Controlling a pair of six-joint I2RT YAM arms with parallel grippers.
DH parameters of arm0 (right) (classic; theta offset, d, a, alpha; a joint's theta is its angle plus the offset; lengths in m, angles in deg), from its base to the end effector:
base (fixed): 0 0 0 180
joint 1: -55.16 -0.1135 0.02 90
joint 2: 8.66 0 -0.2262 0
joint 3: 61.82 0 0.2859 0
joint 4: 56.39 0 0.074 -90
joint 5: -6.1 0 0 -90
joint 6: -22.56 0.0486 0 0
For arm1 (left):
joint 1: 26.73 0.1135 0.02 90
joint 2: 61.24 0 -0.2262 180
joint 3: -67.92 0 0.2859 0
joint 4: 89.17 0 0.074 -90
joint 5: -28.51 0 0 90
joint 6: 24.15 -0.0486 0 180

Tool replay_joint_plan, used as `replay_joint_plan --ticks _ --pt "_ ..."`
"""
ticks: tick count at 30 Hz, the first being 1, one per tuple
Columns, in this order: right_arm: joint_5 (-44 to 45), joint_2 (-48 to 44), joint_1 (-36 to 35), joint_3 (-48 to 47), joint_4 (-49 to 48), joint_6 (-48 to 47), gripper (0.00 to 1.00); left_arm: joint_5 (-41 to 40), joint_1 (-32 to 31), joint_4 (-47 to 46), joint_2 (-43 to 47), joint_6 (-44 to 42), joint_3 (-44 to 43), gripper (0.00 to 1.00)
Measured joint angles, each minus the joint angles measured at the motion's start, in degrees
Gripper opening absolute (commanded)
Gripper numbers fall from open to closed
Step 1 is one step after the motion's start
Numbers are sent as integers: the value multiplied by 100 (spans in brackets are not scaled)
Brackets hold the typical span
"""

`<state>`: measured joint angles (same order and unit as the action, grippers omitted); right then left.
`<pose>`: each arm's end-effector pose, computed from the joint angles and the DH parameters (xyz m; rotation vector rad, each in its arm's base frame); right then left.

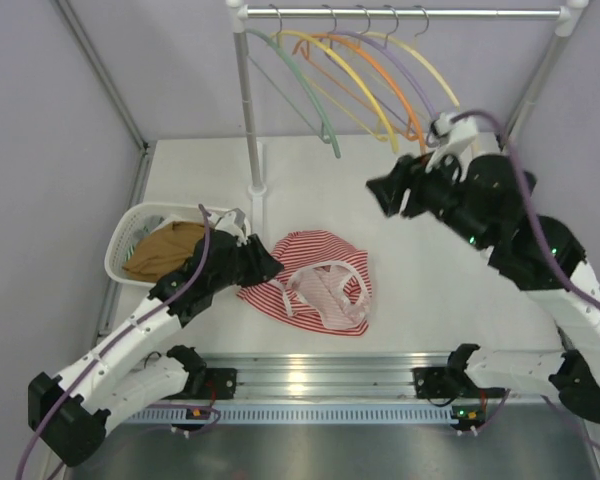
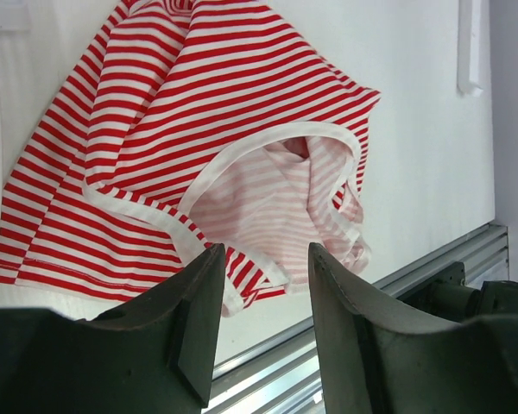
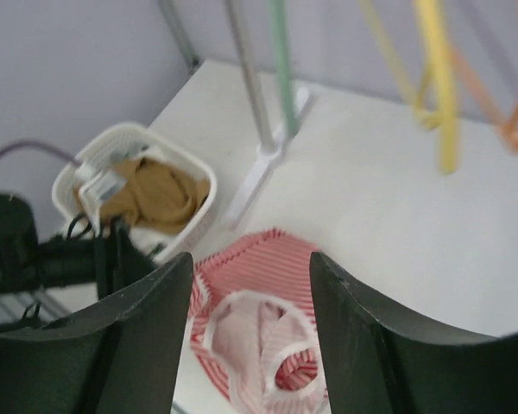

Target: Place the tank top on the hanger

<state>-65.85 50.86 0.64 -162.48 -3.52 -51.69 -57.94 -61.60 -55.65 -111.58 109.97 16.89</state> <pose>0.1506 0.1853 0.4721 -0.3761 1.7661 0.6060 0.2152 -0.1537 0.2247 -0.1449 2.2673 -0.8415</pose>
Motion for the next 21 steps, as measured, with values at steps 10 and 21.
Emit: replay_joint_plan --ticks 10,21 --pt "-1993 1993 3823 -3462 46 -551 60 2 0 382 24 -249 -562 49" --pt "-3622 3353 5086 -3991 -354 -470 68 2 0 581 22 -452 -667 50"
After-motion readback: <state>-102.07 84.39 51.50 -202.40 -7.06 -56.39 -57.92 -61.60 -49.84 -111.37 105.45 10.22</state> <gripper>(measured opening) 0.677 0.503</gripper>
